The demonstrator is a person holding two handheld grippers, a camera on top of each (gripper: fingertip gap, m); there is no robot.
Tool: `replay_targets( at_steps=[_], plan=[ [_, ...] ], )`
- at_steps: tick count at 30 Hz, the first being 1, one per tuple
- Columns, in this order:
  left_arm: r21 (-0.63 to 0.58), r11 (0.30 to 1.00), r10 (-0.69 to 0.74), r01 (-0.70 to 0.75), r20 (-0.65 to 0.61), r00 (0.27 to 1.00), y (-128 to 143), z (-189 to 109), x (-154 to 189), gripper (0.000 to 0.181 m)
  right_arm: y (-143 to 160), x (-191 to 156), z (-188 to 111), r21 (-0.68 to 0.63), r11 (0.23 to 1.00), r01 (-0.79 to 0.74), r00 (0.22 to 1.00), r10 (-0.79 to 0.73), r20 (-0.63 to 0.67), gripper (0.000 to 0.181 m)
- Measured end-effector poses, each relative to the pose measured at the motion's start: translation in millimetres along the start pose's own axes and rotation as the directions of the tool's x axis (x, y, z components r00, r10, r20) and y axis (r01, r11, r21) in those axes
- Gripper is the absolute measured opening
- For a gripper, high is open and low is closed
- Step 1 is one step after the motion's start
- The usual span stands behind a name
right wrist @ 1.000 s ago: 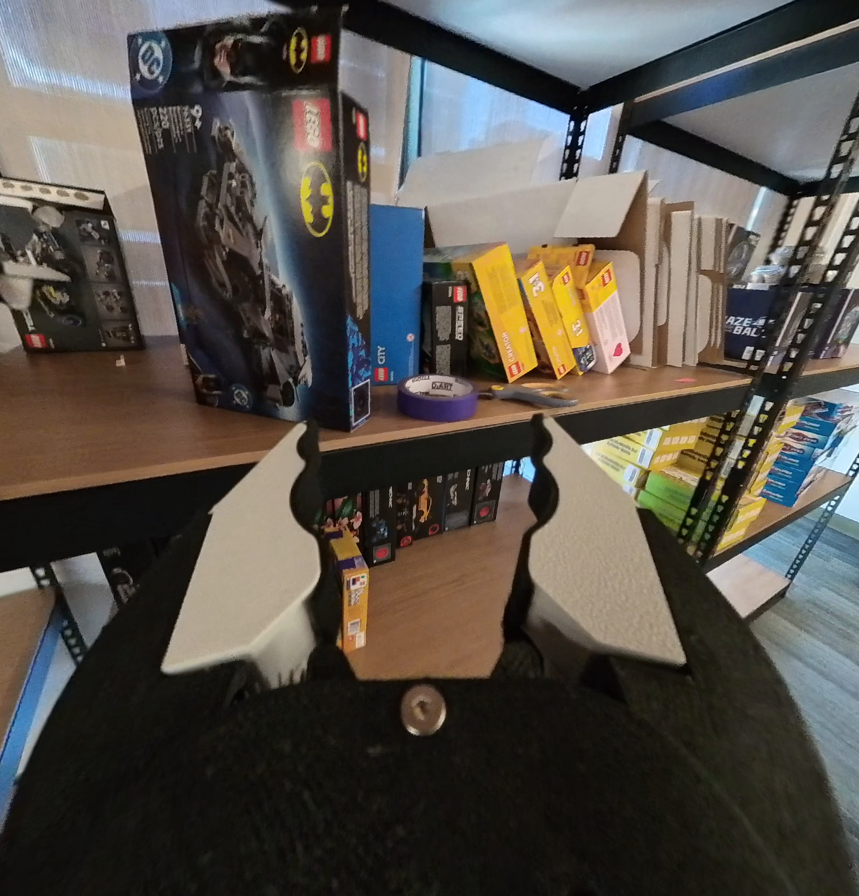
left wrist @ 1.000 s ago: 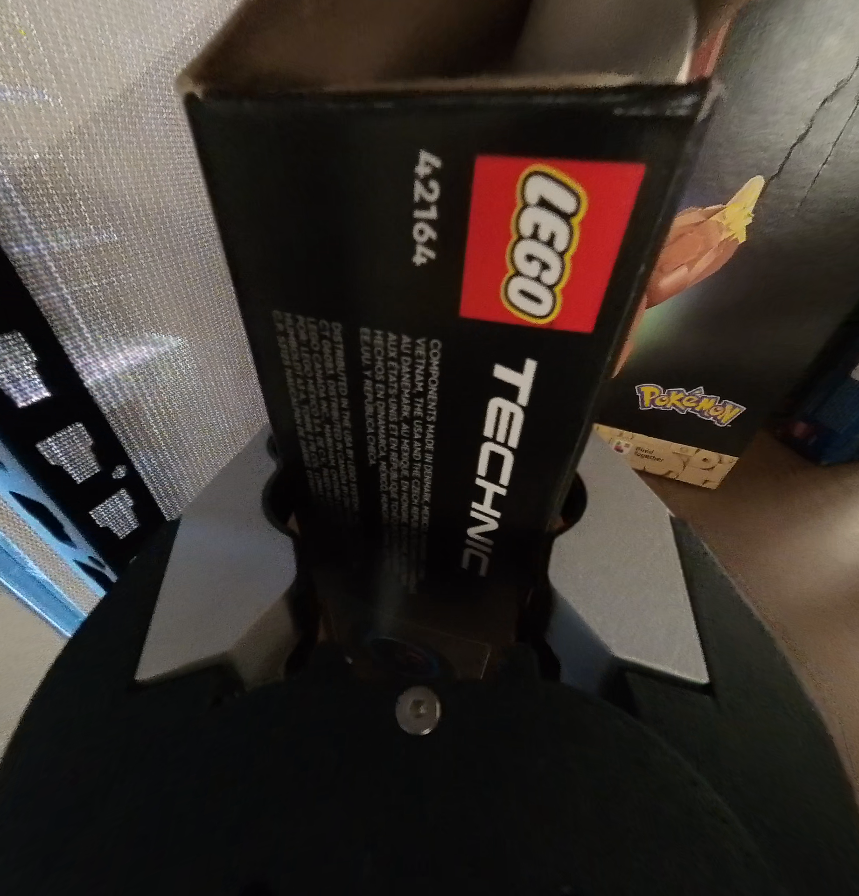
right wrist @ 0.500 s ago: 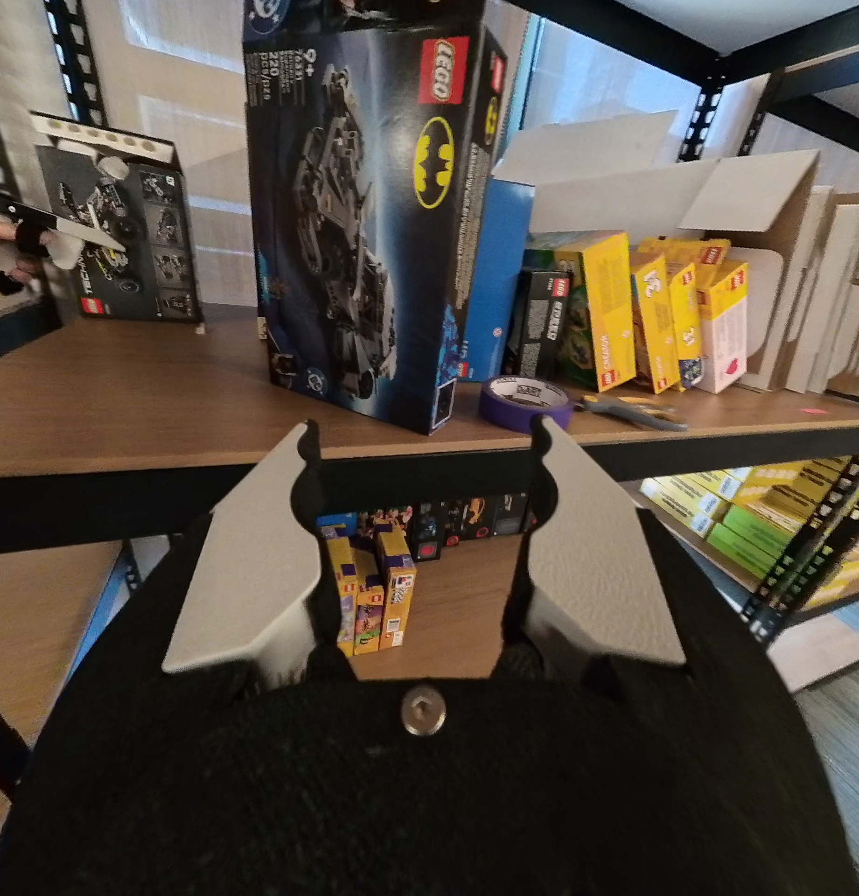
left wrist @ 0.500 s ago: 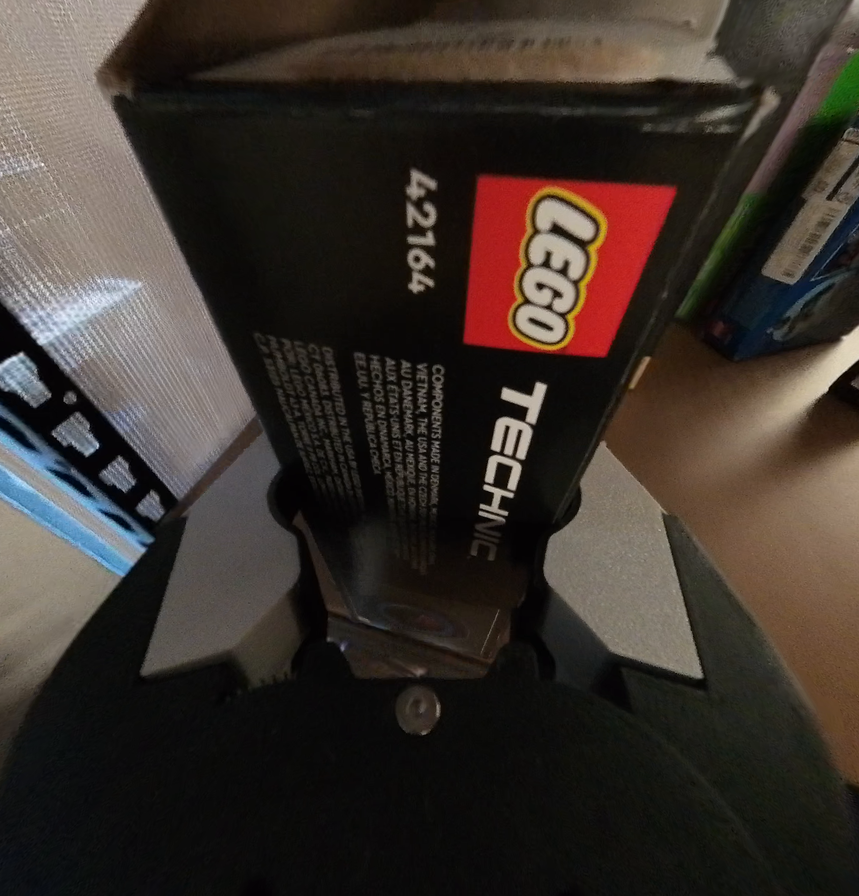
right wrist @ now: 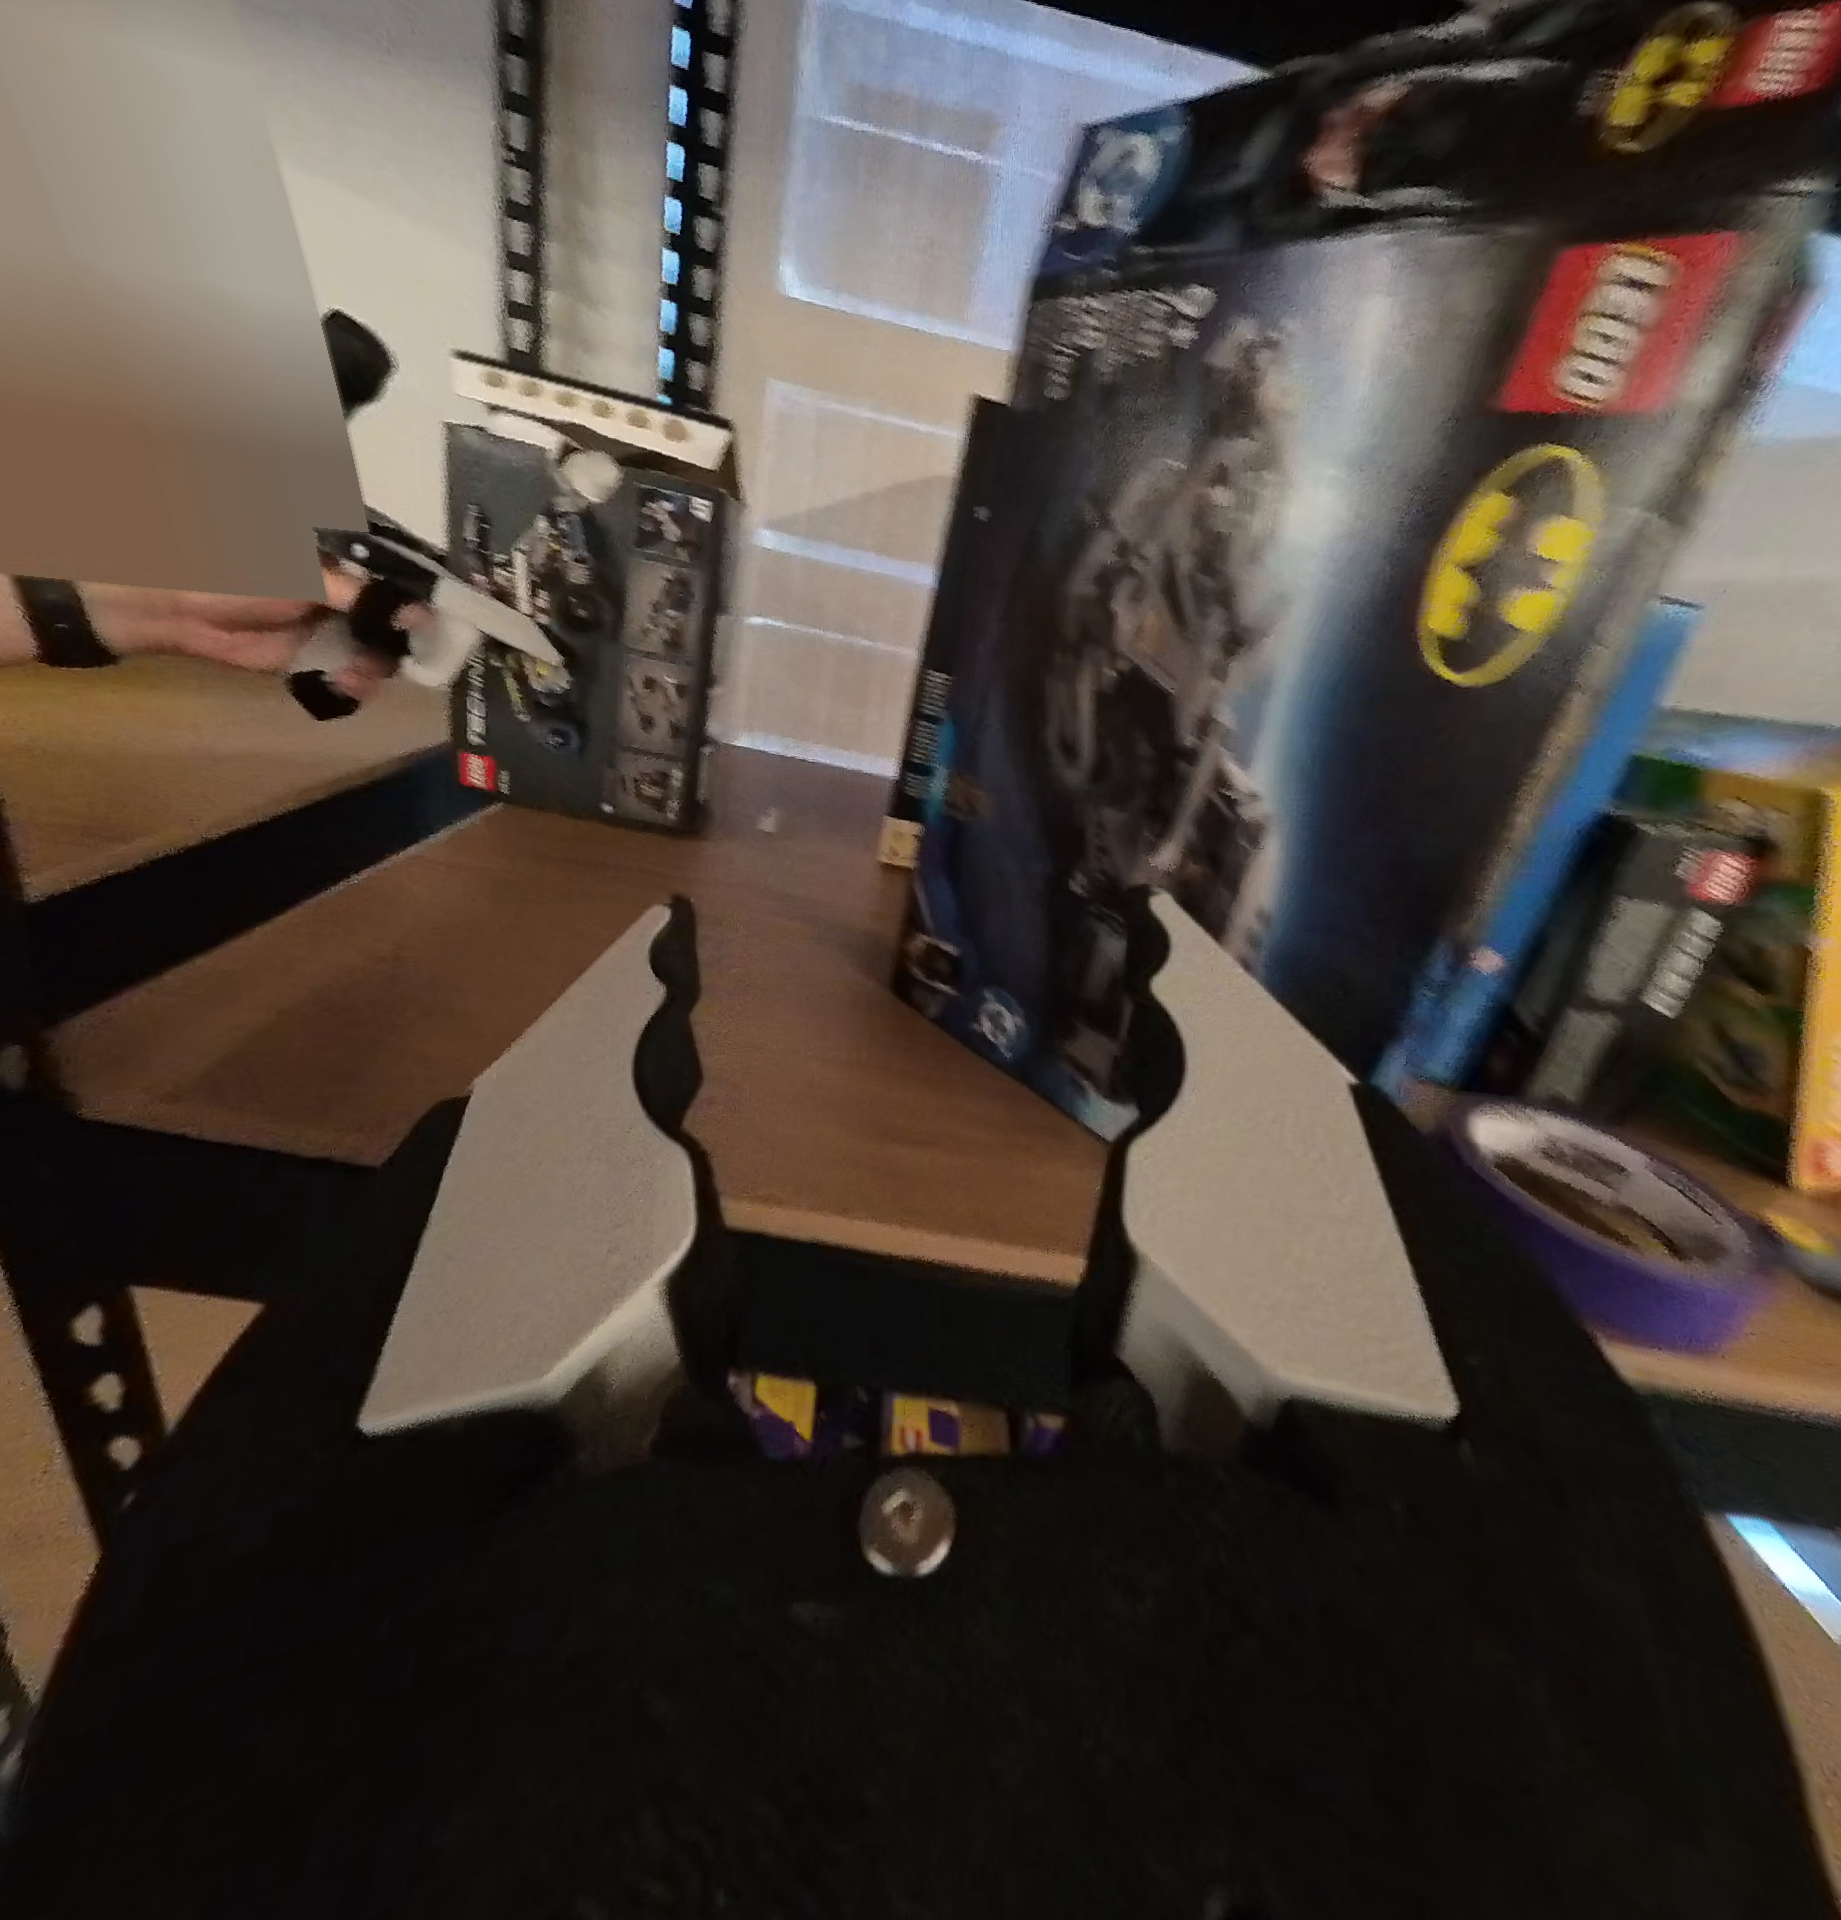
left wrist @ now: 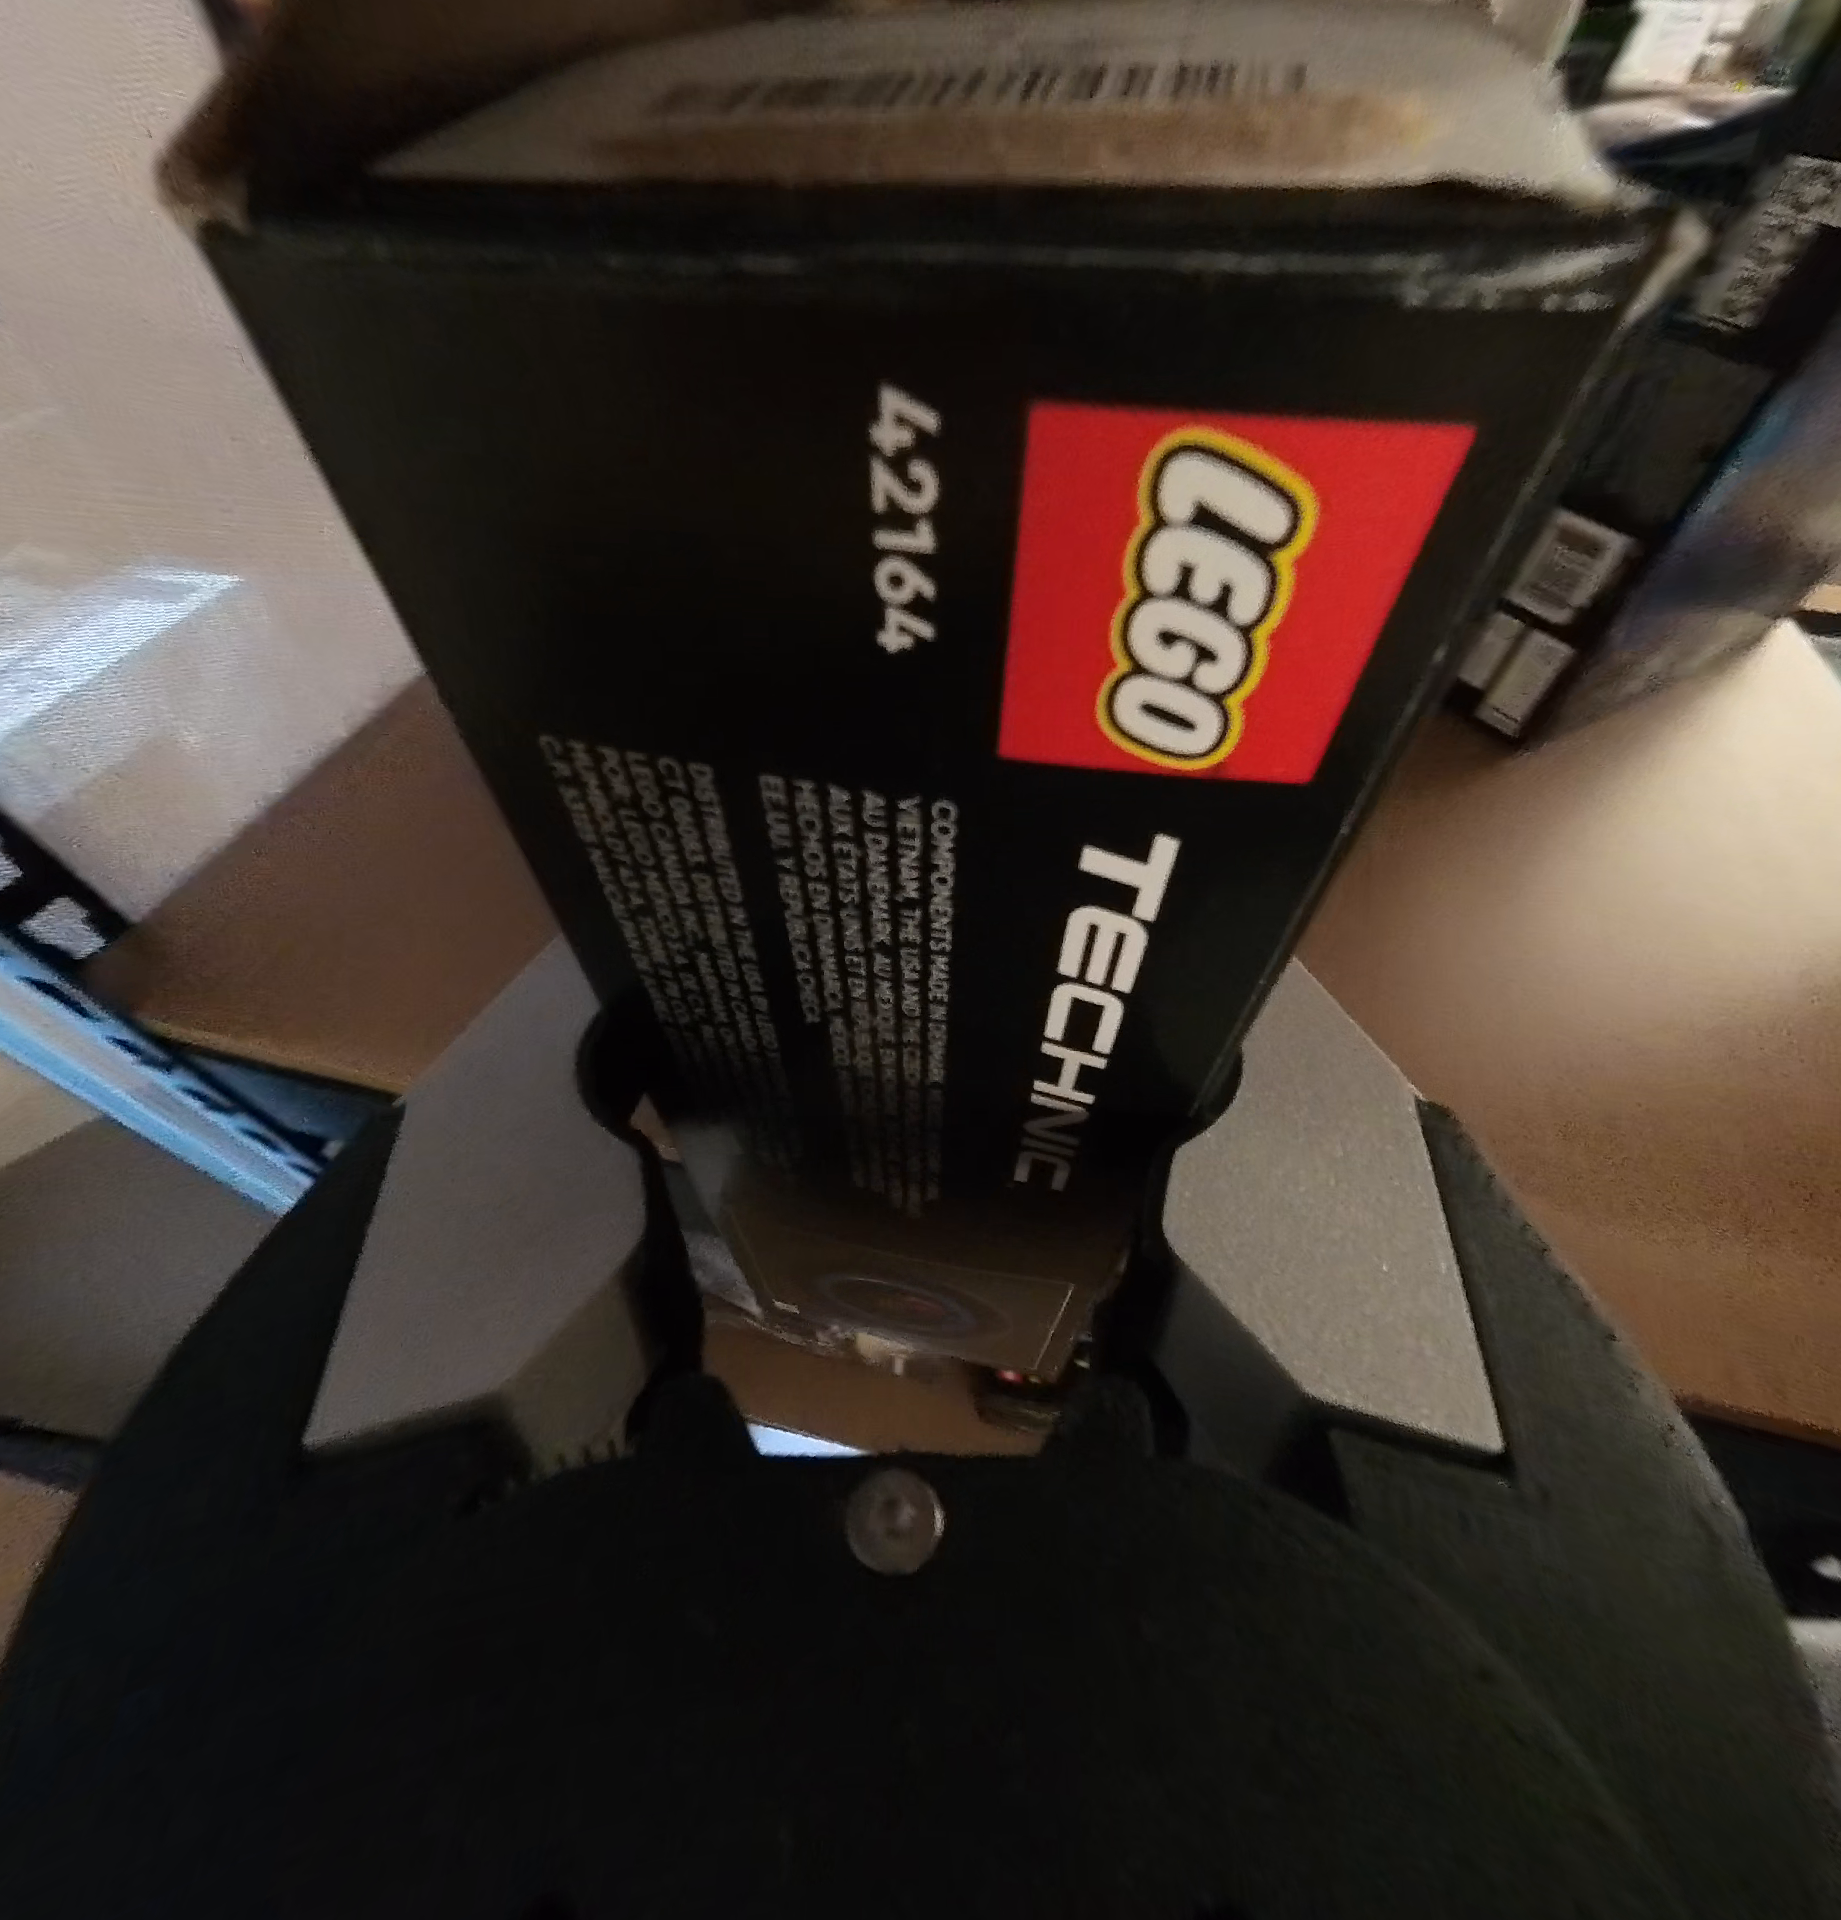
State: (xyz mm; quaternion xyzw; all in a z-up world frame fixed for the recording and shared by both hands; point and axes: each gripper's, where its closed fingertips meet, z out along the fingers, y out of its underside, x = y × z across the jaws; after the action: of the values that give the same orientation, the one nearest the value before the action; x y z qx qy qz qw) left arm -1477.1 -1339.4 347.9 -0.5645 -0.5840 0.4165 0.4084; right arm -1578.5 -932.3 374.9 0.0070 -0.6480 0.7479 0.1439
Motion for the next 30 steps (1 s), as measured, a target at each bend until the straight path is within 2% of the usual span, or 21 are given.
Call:
replay_targets(
  at_steps=[4, 8, 13, 14, 16, 20, 23, 25, 28, 30],
  plan=[
    [-0.013, 1.0, 0.027, -0.029, -0.086, 0.996, 2, -2, 50, 0.105, -11, -39, 41, 0.042, 0.999, -0.023, 0.981, 0.015, 0.194, 0.078],
    [-0.006, 0.997, 0.071, -0.074, -0.216, 0.974, 1, 6, 112, 0.104, -7, -69, 96, -0.002, 1.0, -0.023, 0.942, 0.022, 0.334, 0.079],
    [-0.039, 0.99, 0.11, -0.133, -0.364, 0.925, 0, 14, 170, 0.109, 7, -88, 157, -0.075, 0.996, -0.037, 0.904, 0.065, 0.424, 0.099],
    [-0.038, 0.99, 0.111, -0.135, -0.379, 0.919, -3, 12, 175, 0.116, 8, -90, 165, -0.07, 0.997, -0.038, 0.897, 0.065, 0.436, 0.101],
    [0.037, 0.991, 0.131, -0.127, -0.386, 0.913, -25, 0, 175, 0.117, 8, -93, 176, -0.056, 0.997, -0.05, 0.881, 0.07, 0.467, 0.104],
    [0.23, 0.971, 0.164, -0.066, -0.44, 0.883, -84, -37, 170, 0.099, 19, -101, 194, -0.101, 0.994, -0.047, 0.844, 0.094, 0.529, 0.113],
    [0.187, 0.98, 0.154, -0.066, -0.51, 0.846, -100, -42, 169, 0.077, 30, -109, 205, -0.141, 0.99, -0.031, 0.808, 0.108, 0.579, 0.112],
    [0.155, 0.987, 0.12, -0.032, -0.6, 0.791, -109, -48, 176, 0.061, 32, -117, 204, -0.161, 0.986, -0.047, 0.764, 0.139, 0.63, 0.103],
    [0.163, 0.974, -0.009, 0.157, -0.666, 0.746, -138, -55, 166, 0.033, 28, -118, 199, -0.104, 0.994, 0.021, 0.763, 0.051, 0.644, 0.1],
    [0.121, 0.948, -0.12, 0.295, -0.721, 0.682, -151, -57, 157, 0.026, 23, -120, 192, -0.027, 0.997, 0.068, 0.767, -0.035, 0.641, 0.097]
  ],
)
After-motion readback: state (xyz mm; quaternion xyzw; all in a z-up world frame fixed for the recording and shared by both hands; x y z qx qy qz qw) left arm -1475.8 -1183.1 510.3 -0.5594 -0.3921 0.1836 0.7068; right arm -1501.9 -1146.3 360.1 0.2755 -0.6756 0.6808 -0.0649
